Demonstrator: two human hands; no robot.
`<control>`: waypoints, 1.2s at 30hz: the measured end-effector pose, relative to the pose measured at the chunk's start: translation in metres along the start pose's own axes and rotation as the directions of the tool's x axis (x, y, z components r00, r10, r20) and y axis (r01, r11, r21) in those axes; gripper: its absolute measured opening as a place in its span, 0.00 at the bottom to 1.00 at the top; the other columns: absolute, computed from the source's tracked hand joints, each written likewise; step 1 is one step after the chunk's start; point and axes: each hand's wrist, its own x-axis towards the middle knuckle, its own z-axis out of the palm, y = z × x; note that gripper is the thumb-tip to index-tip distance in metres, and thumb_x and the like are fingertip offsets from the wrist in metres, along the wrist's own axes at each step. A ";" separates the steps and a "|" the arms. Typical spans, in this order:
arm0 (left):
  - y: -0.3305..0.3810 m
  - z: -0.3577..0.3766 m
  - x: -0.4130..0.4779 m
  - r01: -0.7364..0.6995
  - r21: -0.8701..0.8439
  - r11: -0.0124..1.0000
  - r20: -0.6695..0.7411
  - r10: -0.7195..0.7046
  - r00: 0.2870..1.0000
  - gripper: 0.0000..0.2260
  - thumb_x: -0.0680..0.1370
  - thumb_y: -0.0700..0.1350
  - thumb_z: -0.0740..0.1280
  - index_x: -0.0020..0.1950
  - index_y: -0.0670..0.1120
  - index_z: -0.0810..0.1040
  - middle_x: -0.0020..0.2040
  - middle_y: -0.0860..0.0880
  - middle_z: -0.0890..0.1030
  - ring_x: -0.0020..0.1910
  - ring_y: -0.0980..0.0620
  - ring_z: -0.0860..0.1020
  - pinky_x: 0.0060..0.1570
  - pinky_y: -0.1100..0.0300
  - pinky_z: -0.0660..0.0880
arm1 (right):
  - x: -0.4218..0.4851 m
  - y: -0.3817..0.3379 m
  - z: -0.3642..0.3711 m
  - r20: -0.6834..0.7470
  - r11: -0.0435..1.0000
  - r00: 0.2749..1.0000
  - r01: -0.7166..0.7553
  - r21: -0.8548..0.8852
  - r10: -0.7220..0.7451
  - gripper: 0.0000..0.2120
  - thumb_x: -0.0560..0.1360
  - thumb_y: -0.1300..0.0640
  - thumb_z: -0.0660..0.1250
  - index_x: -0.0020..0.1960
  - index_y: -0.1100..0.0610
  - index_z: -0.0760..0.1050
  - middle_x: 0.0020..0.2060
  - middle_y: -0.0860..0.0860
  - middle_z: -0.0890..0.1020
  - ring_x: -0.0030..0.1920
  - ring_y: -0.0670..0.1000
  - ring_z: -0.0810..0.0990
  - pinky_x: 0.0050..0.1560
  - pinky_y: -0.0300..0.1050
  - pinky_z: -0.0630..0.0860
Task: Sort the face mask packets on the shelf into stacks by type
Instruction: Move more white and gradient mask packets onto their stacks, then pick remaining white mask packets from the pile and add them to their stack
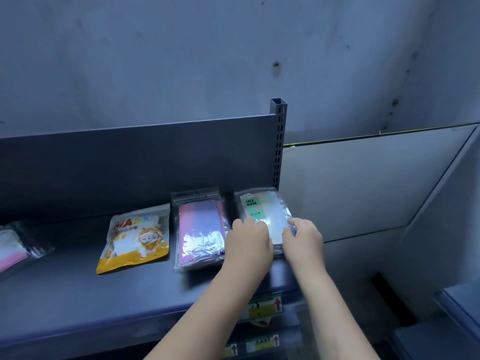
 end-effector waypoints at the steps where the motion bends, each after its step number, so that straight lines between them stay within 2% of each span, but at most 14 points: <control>1: 0.001 0.001 -0.001 0.003 0.014 1.000 0.012 -0.003 1.000 0.08 0.73 0.47 0.72 0.41 0.45 0.76 0.41 0.44 0.78 0.40 0.41 0.75 0.33 0.53 0.67 | 0.000 0.000 0.000 0.009 1.000 1.000 0.010 -0.012 -0.010 0.16 0.81 0.60 0.63 0.67 0.57 0.80 0.67 0.53 0.80 0.63 0.56 0.79 0.55 0.44 0.70; 3: 0.003 0.003 0.000 0.010 0.050 0.999 0.031 -0.011 0.999 0.12 0.64 0.45 0.77 0.34 0.46 0.74 0.33 0.46 0.76 0.32 0.43 0.73 0.28 0.57 0.63 | -0.001 -0.002 -0.002 0.017 0.998 0.999 0.038 -0.046 -0.037 0.16 0.81 0.60 0.63 0.66 0.57 0.81 0.66 0.53 0.81 0.62 0.57 0.79 0.56 0.46 0.73; 5: 0.004 0.006 0.001 -0.004 0.075 0.997 0.004 0.004 1.000 0.14 0.59 0.44 0.78 0.30 0.46 0.72 0.29 0.46 0.74 0.29 0.44 0.71 0.30 0.57 0.64 | 0.000 -0.003 -0.005 0.026 0.995 0.998 0.057 -0.084 -0.055 0.16 0.81 0.60 0.62 0.66 0.57 0.81 0.66 0.52 0.81 0.62 0.57 0.79 0.58 0.49 0.75; 8: 0.001 0.006 -0.002 -0.018 0.077 0.997 -0.045 0.022 0.999 0.12 0.62 0.42 0.75 0.30 0.46 0.71 0.28 0.45 0.73 0.30 0.43 0.70 0.43 0.47 0.77 | -0.003 -0.004 -0.008 0.046 0.986 0.996 0.083 -0.148 -0.077 0.16 0.81 0.59 0.62 0.66 0.57 0.80 0.67 0.52 0.80 0.65 0.57 0.77 0.60 0.49 0.75; 10: -0.003 0.002 -0.003 0.030 0.071 0.997 -0.070 -0.025 0.997 0.10 0.66 0.43 0.73 0.31 0.45 0.72 0.29 0.44 0.74 0.30 0.42 0.71 0.46 0.44 0.77 | -0.006 -0.006 -0.008 0.048 0.971 0.991 0.132 -0.200 -0.125 0.18 0.82 0.58 0.62 0.71 0.57 0.77 0.74 0.52 0.76 0.73 0.56 0.72 0.68 0.50 0.71; 13: -0.015 -0.006 -0.007 0.127 0.051 0.991 -0.148 -0.118 0.982 0.08 0.73 0.47 0.67 0.36 0.44 0.76 0.33 0.43 0.77 0.36 0.39 0.75 0.50 0.40 0.76 | -0.015 -0.015 -0.005 0.069 0.949 0.974 0.226 -0.218 -0.216 0.22 0.84 0.53 0.62 0.78 0.56 0.71 0.79 0.51 0.71 0.82 0.54 0.62 0.79 0.51 0.62; 17: -0.040 -0.019 -0.017 0.233 0.052 0.971 -0.203 -0.218 0.955 0.17 0.79 0.54 0.58 0.43 0.43 0.79 0.42 0.43 0.82 0.52 0.36 0.79 0.62 0.38 0.72 | -0.029 -0.031 0.003 0.166 0.880 0.928 0.368 -0.300 -0.332 0.27 0.86 0.45 0.56 0.81 0.56 0.65 0.82 0.51 0.65 0.85 0.54 0.54 0.83 0.54 0.53; 20: -0.064 -0.029 -0.027 0.282 0.090 0.955 -0.191 -0.261 0.946 0.22 0.80 0.58 0.55 0.52 0.42 0.81 0.55 0.42 0.83 0.65 0.37 0.76 0.71 0.38 0.66 | -0.040 -0.044 0.009 0.200 0.859 0.911 0.408 -0.309 -0.361 0.33 0.84 0.39 0.47 0.83 0.55 0.61 0.84 0.50 0.62 0.85 0.53 0.52 0.84 0.52 0.49; 23: -0.090 -0.041 -0.040 0.338 0.111 0.935 -0.172 -0.317 0.933 0.26 0.81 0.60 0.53 0.62 0.43 0.79 0.65 0.44 0.81 0.73 0.39 0.71 0.75 0.39 0.61 | -0.054 -0.060 0.021 0.225 0.849 0.894 0.441 -0.292 -0.387 0.30 0.86 0.41 0.50 0.84 0.55 0.60 0.84 0.49 0.61 0.86 0.53 0.51 0.84 0.53 0.50; 25: -0.109 -0.051 -0.050 0.354 0.111 0.929 -0.177 -0.332 0.926 0.27 0.81 0.61 0.52 0.64 0.43 0.77 0.65 0.45 0.81 0.74 0.39 0.71 0.75 0.39 0.60 | -0.067 -0.076 0.032 0.251 0.840 0.880 0.465 -0.278 -0.404 0.30 0.86 0.41 0.52 0.84 0.54 0.59 0.84 0.48 0.60 0.86 0.52 0.50 0.84 0.54 0.49; 28: -0.139 -0.069 -0.064 0.355 0.102 0.929 -0.167 -0.336 0.927 0.28 0.81 0.63 0.49 0.61 0.44 0.77 0.61 0.45 0.82 0.72 0.41 0.72 0.74 0.40 0.62 | -0.091 -0.105 0.053 0.299 0.819 0.849 0.512 -0.259 -0.436 0.30 0.87 0.41 0.51 0.85 0.53 0.57 0.85 0.47 0.59 0.86 0.51 0.49 0.84 0.53 0.47; 32: -0.196 -0.098 -0.089 0.334 0.138 0.932 -0.159 -0.312 0.937 0.29 0.81 0.62 0.50 0.70 0.45 0.76 0.73 0.47 0.77 0.77 0.43 0.67 0.76 0.42 0.59 | -0.136 -0.149 0.096 0.329 0.804 0.821 0.549 -0.227 -0.467 0.30 0.87 0.41 0.51 0.85 0.54 0.58 0.84 0.48 0.60 0.85 0.52 0.51 0.84 0.54 0.51; 36: -0.270 -0.139 -0.141 0.351 0.177 0.920 -0.160 -0.324 0.932 0.34 0.80 0.63 0.46 0.72 0.43 0.76 0.74 0.45 0.76 0.78 0.42 0.67 0.76 0.41 0.60 | -0.203 -0.201 0.148 0.355 0.804 0.796 0.570 -0.171 -0.489 0.30 0.87 0.42 0.49 0.85 0.54 0.57 0.84 0.48 0.60 0.85 0.51 0.50 0.84 0.54 0.49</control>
